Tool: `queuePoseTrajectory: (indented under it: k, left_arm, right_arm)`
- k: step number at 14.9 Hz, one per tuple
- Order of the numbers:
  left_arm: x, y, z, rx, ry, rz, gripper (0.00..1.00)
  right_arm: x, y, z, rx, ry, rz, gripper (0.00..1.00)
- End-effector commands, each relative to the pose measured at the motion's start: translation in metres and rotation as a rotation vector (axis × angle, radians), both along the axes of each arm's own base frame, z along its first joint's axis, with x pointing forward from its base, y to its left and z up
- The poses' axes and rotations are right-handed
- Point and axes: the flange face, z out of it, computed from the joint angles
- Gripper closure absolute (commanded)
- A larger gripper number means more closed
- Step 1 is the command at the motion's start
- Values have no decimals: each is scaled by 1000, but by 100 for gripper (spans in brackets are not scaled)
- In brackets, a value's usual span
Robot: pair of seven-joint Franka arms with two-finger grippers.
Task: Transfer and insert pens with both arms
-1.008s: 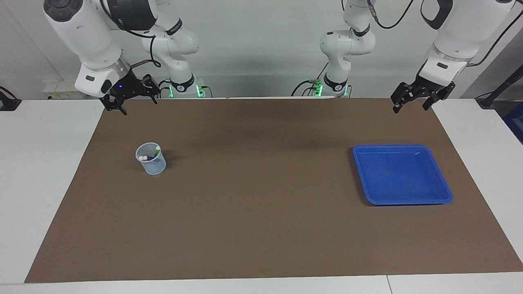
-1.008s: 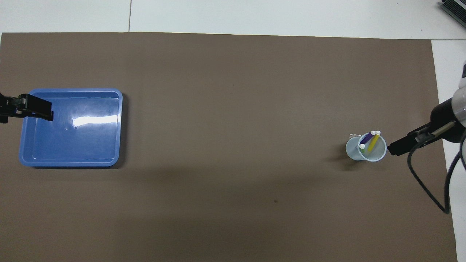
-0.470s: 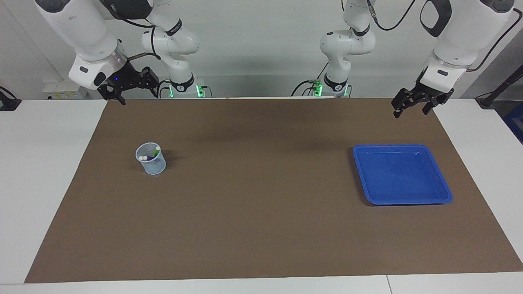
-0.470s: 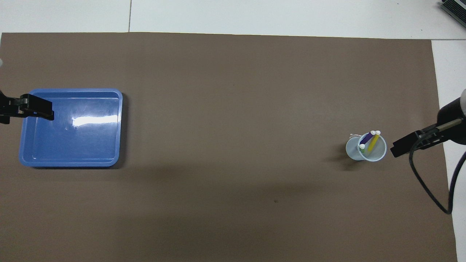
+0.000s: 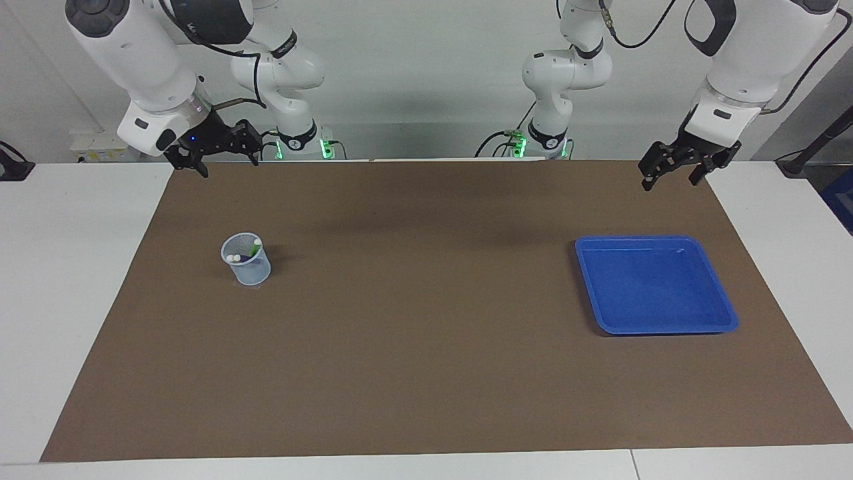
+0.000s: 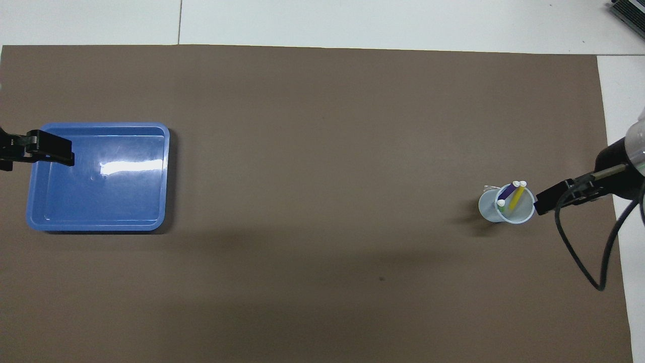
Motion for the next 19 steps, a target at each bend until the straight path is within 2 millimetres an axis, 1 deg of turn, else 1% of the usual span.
queuePoseTrajectory:
  k: [1, 5, 10, 16, 18, 19]
  left_arm:
    - [-5, -2, 5, -4, -16, 8, 0]
    - [-6, -1, 5, -7, -17, 8, 0]
    - [-6, -1, 4, -54, -11, 18, 0]
    - [-6, 1, 4, -65, -12, 24, 0]
    - [-6, 1, 5, -65, -14, 24, 0]
    - [-6, 2, 5, -65, -14, 24, 0]
  right_arm:
    - [-14, 0, -10, 15, -43, -28, 0]
    - [-12, -2, -6, 13, -67, -33, 0]
    - [-20, -4, 5, 9, -80, -35, 0]
    - [-18, -6, 4, 9, -86, -40, 0]
    - [-16, -16, 6, 14, -90, -60, 0]
    - [-15, -21, 10, 16, -101, -71, 0]
